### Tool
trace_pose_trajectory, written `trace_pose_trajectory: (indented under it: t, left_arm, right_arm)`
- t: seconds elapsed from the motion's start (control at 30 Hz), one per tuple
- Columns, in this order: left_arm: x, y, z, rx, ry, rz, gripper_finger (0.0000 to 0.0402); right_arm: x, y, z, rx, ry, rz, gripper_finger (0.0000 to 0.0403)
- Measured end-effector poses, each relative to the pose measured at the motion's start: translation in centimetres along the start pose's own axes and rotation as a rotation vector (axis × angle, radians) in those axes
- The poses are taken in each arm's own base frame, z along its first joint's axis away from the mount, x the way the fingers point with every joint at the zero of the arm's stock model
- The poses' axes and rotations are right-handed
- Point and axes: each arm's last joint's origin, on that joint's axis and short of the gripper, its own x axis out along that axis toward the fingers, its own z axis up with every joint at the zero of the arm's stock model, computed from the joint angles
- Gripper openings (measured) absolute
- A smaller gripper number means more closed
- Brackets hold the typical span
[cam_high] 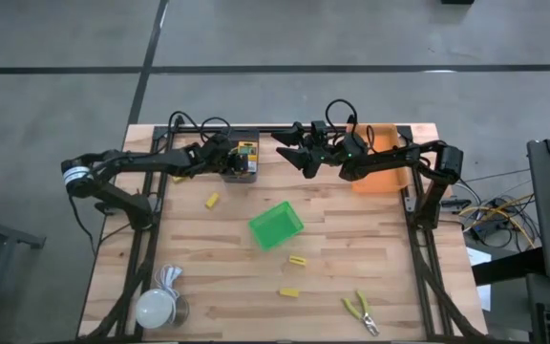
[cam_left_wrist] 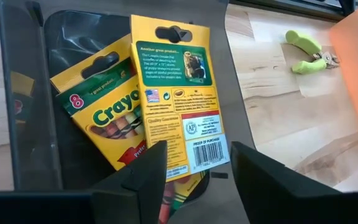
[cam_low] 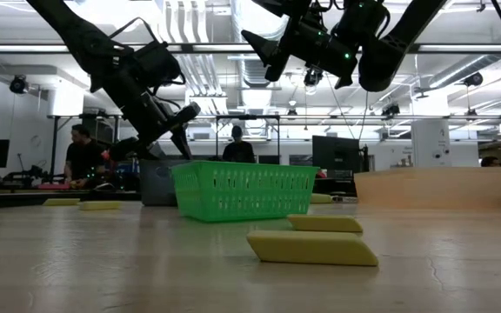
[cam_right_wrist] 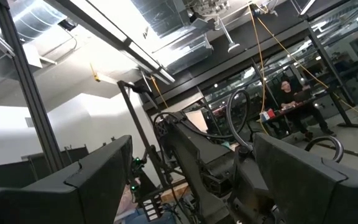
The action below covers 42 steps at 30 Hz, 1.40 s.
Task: Pick & Place School Supplies
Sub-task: Put the yellow eraser into the green bin
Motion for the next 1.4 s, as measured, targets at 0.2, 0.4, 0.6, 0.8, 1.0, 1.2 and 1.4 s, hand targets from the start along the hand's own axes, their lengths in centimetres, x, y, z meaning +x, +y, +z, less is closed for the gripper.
trace_pose_trajectory:
  t: [0.2, 0.4, 0.6, 0.8, 1.0, 1.2, 1.4]
  left_arm:
    - [0.0, -0.1, 0.0, -0.001, -0.003, -0.009, 0.0183]
    - [-0.2, -0.5, 0.4, -0.003, -0.014, -0.022, 0.0183]
    - [-0.4, -0.9, 0.7, 0.004, 0.006, 0.003, 0.0183]
    - [-1.1, -1.8, 1.6, 0.023, 0.035, 0.040, 0.0183]
    - [-1.8, -2.8, 2.4, 0.078, 0.033, 0.043, 0.0183]
    - [-2.1, -3.7, 3.1, 0.161, 0.001, 0.006, 0.0183]
    - [-2.3, -4.9, 3.4, 0.246, -0.065, -0.084, 0.0183]
  right_arm:
    - [0.0, 0.0, 0.0, 0.000, 0.000, 0.000, 0.0327]
    - [0.0, 0.0, 0.0, 0.000, 0.000, 0.000, 0.0327]
    - [0.0, 0.0, 0.0, 0.000, 0.000, 0.000, 0.0327]
    - [0.0, 0.0, 0.0, 0.000, 0.000, 0.000, 0.0327]
    - [0.0, 0.0, 0.0, 0.000, 0.000, 0.000, 0.0327]
    - [0.0, 0.0, 0.0, 0.000, 0.000, 0.000, 0.0327]
    - [0.0, 0.0, 0.0, 0.001, 0.000, 0.000, 0.0327]
